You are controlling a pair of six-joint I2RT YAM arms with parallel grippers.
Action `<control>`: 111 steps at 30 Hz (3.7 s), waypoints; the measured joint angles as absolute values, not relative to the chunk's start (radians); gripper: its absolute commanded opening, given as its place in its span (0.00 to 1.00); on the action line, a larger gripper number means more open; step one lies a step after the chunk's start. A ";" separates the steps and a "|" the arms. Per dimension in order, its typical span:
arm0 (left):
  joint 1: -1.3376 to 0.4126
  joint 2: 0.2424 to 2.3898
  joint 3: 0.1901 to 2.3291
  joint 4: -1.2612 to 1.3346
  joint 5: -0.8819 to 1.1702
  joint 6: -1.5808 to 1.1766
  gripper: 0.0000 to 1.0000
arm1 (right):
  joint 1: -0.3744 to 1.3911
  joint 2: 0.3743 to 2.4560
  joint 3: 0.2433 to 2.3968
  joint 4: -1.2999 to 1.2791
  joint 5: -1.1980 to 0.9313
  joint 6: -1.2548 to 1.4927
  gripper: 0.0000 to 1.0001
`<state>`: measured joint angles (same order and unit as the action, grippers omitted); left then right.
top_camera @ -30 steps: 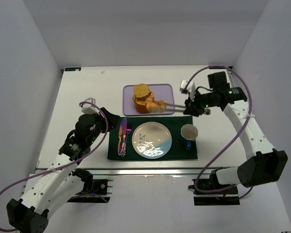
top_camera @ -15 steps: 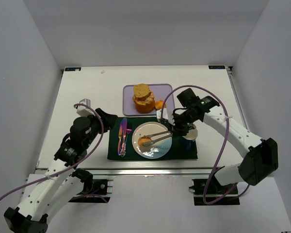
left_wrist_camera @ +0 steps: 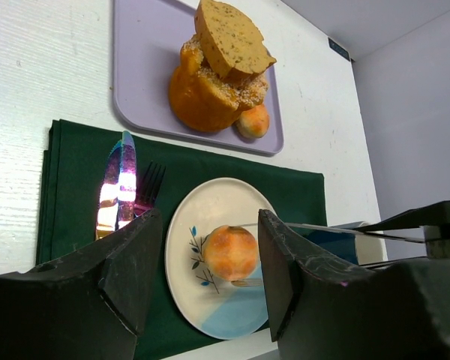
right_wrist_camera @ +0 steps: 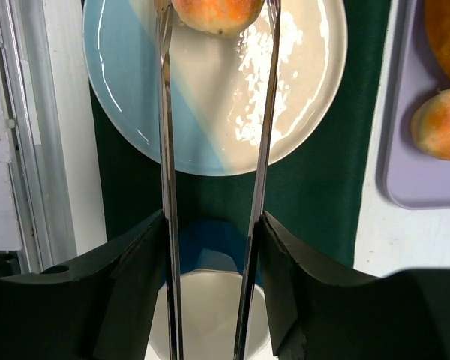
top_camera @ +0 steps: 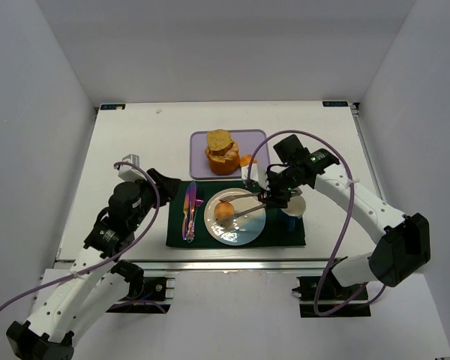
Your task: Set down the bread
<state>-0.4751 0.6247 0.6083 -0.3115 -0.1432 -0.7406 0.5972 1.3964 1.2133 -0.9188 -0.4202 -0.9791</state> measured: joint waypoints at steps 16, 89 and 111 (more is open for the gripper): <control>-0.475 0.649 0.608 -0.306 -0.143 -0.740 0.64 | 0.591 1.331 1.187 -0.859 -0.422 -0.924 0.59; -0.475 0.654 0.606 -0.283 -0.147 -0.737 0.64 | 0.498 1.589 1.480 -0.634 -0.326 -0.772 0.07; -0.475 0.610 0.576 -0.293 -0.148 -0.742 0.64 | 0.493 1.152 1.067 -0.794 -0.490 -0.931 0.08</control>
<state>-0.4751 0.6102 0.5758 -0.2928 -0.1478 -0.7422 0.4927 1.1519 1.0668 -0.7944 -0.4904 -0.9314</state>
